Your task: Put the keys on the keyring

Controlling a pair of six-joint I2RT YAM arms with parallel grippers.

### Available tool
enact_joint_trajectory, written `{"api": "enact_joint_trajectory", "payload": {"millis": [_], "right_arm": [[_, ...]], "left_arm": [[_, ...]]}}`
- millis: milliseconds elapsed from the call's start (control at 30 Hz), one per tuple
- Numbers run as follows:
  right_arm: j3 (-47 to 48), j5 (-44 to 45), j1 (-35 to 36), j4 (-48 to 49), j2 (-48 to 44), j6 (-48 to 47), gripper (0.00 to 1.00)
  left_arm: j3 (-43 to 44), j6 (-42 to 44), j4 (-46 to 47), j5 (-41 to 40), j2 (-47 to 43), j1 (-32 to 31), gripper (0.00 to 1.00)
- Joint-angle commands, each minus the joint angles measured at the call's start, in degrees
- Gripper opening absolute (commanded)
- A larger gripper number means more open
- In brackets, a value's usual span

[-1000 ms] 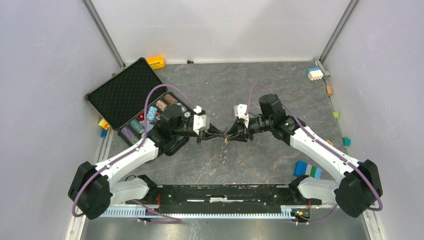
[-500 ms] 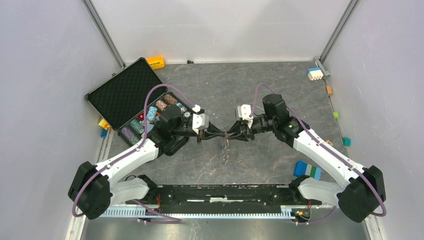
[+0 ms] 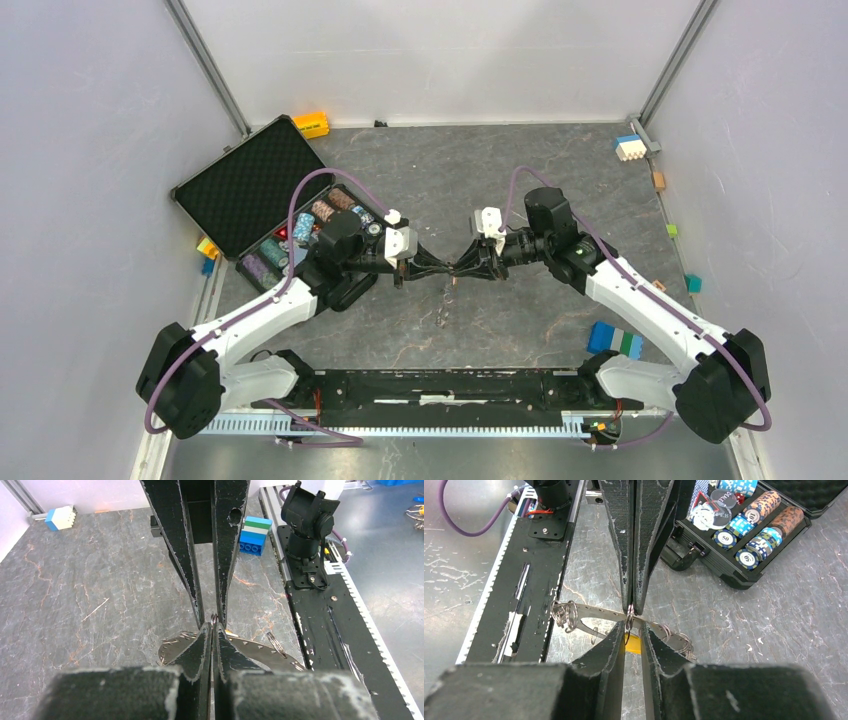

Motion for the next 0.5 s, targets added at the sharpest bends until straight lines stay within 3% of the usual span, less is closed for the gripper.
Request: {"api": "enact_joint_trajectory", "payload": {"millis": [0, 300, 467], "right_arm": [[-0.24, -1.49, -0.15, 2.51, 0.09, 1.19, 0.21], [-0.52, -0.76, -0.19, 2.41, 0.14, 0.84, 0.0], [1.59, 4.36, 0.05, -2.03, -0.75, -3.09, 0.0]], "left_arm": [[0.04, -1.88, 4.51, 1.83, -0.48, 0.12, 0.02], [-0.74, -2.29, 5.72, 1.87, -0.57, 0.07, 0.02], [-0.92, 1.48, 3.34, 1.29, -0.68, 0.12, 0.02]]}}
